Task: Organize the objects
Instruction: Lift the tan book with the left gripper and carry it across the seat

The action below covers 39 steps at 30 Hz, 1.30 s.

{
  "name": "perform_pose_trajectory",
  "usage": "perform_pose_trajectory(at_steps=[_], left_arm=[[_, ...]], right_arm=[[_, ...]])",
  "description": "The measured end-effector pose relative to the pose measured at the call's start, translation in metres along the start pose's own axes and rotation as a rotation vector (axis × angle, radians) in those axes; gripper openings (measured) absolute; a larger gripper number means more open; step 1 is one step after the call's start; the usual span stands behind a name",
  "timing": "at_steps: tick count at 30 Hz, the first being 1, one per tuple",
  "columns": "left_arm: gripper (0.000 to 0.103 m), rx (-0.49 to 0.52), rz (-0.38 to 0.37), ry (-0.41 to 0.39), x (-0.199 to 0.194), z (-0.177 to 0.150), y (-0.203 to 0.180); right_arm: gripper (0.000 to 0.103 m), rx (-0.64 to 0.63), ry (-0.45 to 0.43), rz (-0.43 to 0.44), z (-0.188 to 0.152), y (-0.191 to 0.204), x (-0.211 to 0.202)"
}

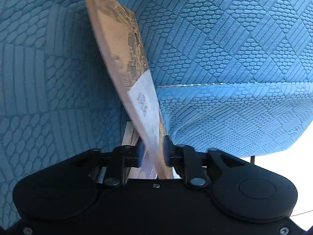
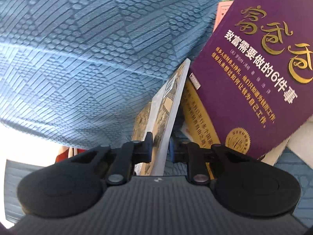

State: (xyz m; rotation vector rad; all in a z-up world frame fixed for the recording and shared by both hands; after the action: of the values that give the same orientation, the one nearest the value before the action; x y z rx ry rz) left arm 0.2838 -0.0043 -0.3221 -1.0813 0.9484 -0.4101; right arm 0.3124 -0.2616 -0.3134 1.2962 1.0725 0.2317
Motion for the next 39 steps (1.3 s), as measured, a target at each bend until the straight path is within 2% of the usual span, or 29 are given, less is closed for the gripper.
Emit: perform_pose_trajectory(at_steps=[2, 7, 12, 15, 16, 18, 20, 21, 24, 27, 28, 34, 36, 39], left_arm=[[0.036, -0.016, 0.012, -0.004, -0.005, 0.000, 0.003], [0.037, -0.057, 0.008, -0.023, -0.016, 0.000, 0.013], [0.037, -0.121, -0.001, -0.039, -0.024, -0.001, 0.025], [0.028, -0.157, -0.004, -0.057, -0.031, -0.001, 0.033], [0.019, -0.166, -0.008, -0.054, -0.032, -0.001, 0.036], [0.014, -0.178, -0.025, -0.055, -0.035, 0.000, 0.039], [0.006, -0.150, -0.024, -0.067, -0.037, 0.003, 0.036], [0.006, -0.128, -0.015, -0.071, -0.040, 0.005, 0.033], [0.005, -0.070, 0.010, -0.091, -0.044, 0.010, 0.026], [0.005, -0.101, -0.019, -0.107, -0.052, 0.013, 0.033], [0.005, -0.113, -0.027, -0.104, -0.053, 0.015, 0.035], [0.005, -0.067, 0.004, -0.092, -0.063, 0.022, 0.032], [0.005, -0.051, 0.020, -0.089, -0.065, 0.023, 0.031], [0.005, -0.055, 0.012, -0.094, -0.072, 0.027, 0.033]], right_arm=[[0.017, -0.016, 0.026, 0.016, -0.009, 0.002, -0.001], [0.014, -0.093, 0.075, 0.060, -0.040, 0.011, -0.009], [0.014, -0.087, 0.109, 0.055, -0.059, 0.008, -0.009], [0.014, -0.092, 0.122, 0.057, -0.068, 0.009, -0.010], [0.014, -0.092, 0.126, 0.062, -0.070, 0.009, -0.010], [0.017, -0.092, 0.132, 0.061, -0.072, 0.013, -0.011], [0.021, -0.091, 0.147, 0.049, -0.063, 0.008, -0.008], [0.025, -0.085, 0.156, 0.042, -0.061, 0.016, 0.004], [0.031, -0.079, 0.185, 0.043, -0.057, 0.010, 0.006], [0.054, -0.116, 0.125, 0.002, -0.044, 0.008, 0.004], [0.056, -0.108, 0.113, 0.000, -0.038, 0.007, 0.007], [0.054, -0.015, 0.104, 0.018, -0.006, -0.004, 0.022], [0.057, -0.010, 0.110, 0.039, -0.003, 0.000, 0.027], [0.053, -0.038, 0.116, 0.042, 0.000, 0.004, 0.035]])
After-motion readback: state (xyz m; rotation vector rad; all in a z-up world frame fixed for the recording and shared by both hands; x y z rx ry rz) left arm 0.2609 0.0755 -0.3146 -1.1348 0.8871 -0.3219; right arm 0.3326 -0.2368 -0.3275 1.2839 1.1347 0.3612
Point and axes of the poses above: each gripper's, at about its wrist camera, not at the fingertips, and x roughly the way its jaws point, y to its left, z to its top, the point moved 3 cm from there along x, roughly the way its jaws point, and after that the axes turned 14 degrees about x, right-handed, at the moved point
